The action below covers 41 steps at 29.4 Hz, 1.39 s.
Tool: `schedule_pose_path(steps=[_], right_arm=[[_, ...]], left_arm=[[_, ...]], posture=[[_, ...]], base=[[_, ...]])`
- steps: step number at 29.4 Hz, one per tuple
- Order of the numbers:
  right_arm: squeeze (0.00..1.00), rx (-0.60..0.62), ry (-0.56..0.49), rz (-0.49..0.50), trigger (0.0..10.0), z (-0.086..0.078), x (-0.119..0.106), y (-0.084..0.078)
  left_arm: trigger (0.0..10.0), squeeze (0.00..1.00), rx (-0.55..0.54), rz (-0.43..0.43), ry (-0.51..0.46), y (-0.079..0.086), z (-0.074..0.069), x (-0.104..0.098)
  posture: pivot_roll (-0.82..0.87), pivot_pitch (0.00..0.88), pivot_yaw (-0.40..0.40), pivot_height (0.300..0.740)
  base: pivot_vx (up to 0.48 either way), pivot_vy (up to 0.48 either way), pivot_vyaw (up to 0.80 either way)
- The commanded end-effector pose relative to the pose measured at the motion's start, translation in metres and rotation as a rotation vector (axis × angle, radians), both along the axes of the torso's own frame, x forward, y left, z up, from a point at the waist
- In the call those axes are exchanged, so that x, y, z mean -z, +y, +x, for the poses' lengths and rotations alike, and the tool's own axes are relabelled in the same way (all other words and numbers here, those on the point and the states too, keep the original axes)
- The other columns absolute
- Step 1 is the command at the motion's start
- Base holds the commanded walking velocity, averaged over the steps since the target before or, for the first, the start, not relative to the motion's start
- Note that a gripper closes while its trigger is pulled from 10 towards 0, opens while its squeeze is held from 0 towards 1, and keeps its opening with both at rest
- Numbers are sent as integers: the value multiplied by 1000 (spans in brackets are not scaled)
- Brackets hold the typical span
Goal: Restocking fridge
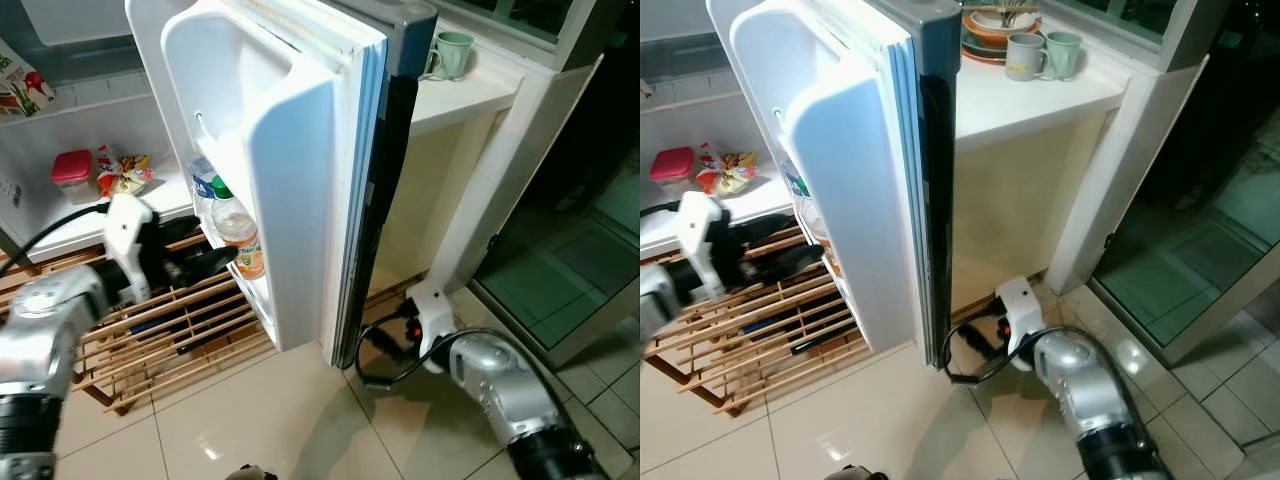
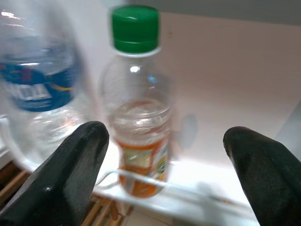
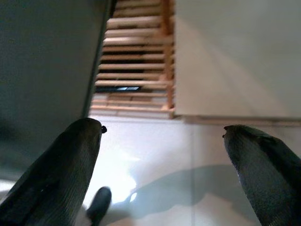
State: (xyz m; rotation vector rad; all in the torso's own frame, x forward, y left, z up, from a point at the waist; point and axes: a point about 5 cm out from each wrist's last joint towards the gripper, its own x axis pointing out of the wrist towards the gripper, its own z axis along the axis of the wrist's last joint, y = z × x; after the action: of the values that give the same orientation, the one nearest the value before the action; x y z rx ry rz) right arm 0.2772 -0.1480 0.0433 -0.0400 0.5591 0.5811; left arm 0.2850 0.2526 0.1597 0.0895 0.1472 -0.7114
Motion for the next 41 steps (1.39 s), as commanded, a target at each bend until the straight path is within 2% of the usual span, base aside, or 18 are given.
schedule_pose_path(steps=[1, 4, 7, 8, 9, 10, 14, 17, 19, 20, 22, 23, 27, 30, 31, 35, 38, 41], right_arm=[[0, 5, -70, 1, 10000, 13, -18, -6], [0, 2, -116, 0, 10000, 22, -34, -8], [0, -2, -151, 70, 10000, 32, -57, -3], [0, -41, -148, 111, 10000, 33, -67, 3], [0, -89, -167, 146, 10000, 35, -82, 13], [0, -144, -199, 182, 10000, 37, -101, 26], [0, -193, -254, 222, 10000, 42, -126, 42], [0, -261, -288, 269, 10000, 39, -145, 57], [0, -414, -338, 371, 10000, 21, -177, 84], [0, -414, -338, 371, 10000, 21, -177, 84], [0, -587, -408, 526, 10000, -5, -220, 103], [0, -654, -454, 608, 10000, -15, -242, 105], [0, -784, -535, 752, 10000, -35, -271, 97], [0, -749, -514, 746, 10000, -29, -265, 94], [0, -594, -459, 676, 10000, -6, -242, 88], [0, -225, -403, 477, 10000, 35, -197, 68], [0, -57, -368, 297, 10000, 49, -169, 48], [0, -6, -318, 261, 10000, 50, -150, 40]], left_arm=[[10000, 0, 12, 16, 1, 13, -8, -8], [10000, 0, 51, 45, 59, 23, -21, -4], [10000, 0, 143, 114, 243, 31, -45, 22], [10000, 0, 154, 217, 353, 37, -55, 44], [10000, 0, 176, 451, 504, 46, -71, 80], [10000, 0, 272, 776, 676, 61, -99, 120], [10000, 0, 401, 930, 781, 60, -122, 150], [10000, 0, 489, 941, 816, 47, -134, 161], [10000, 0, 569, 972, 858, 45, -167, 173], [10000, 0, 569, 972, 858, 45, -167, 173], [10000, 0, 640, 1021, 894, 52, -194, 183], [10000, 0, 670, 1035, 907, 54, -200, 188], [10000, 0, 683, 986, 909, 44, -197, 194], [10000, 0, 662, 945, 882, 36, -190, 194], [10000, 0, 622, 855, 820, 17, -173, 190], [10000, 0, 603, 738, 742, -7, -161, 186], [10000, 0, 575, 643, 700, -24, -156, 186], [10000, 0, 564, 578, 681, -36, -154, 185]], posture=[[-28, 0, 0, 740], [-22, 0, -4, 740], [-16, 0, -8, 740], [-14, 0, -9, 740], [-16, 0, -6, 740], [-23, 0, 0, 740], [-38, 0, 11, 740], [-43, 0, 10, 740], [-58, 0, 16, 740], [-58, 0, 16, 740], [-63, 0, 15, 740], [-71, 0, 21, 740], [-71, 0, 20, 740], [-70, 0, 18, 740], [-63, 0, 16, 740], [-62, 0, 20, 740], [-61, 0, 23, 740], [-60, 0, 22, 740]], base=[[0, 0, 0], [0, 0, 0], [0, 0, 0], [0, 0, 0], [0, 0, 0], [0, 0, 0], [0, 0, 0], [0, 0, 0], [0, 0, 0], [0, 0, 0], [0, 0, 0], [0, 0, 0], [0, 0, 0], [0, 0, 0], [0, 0, 0], [0, 0, 0], [0, 0, 0], [0, 0, 0]])
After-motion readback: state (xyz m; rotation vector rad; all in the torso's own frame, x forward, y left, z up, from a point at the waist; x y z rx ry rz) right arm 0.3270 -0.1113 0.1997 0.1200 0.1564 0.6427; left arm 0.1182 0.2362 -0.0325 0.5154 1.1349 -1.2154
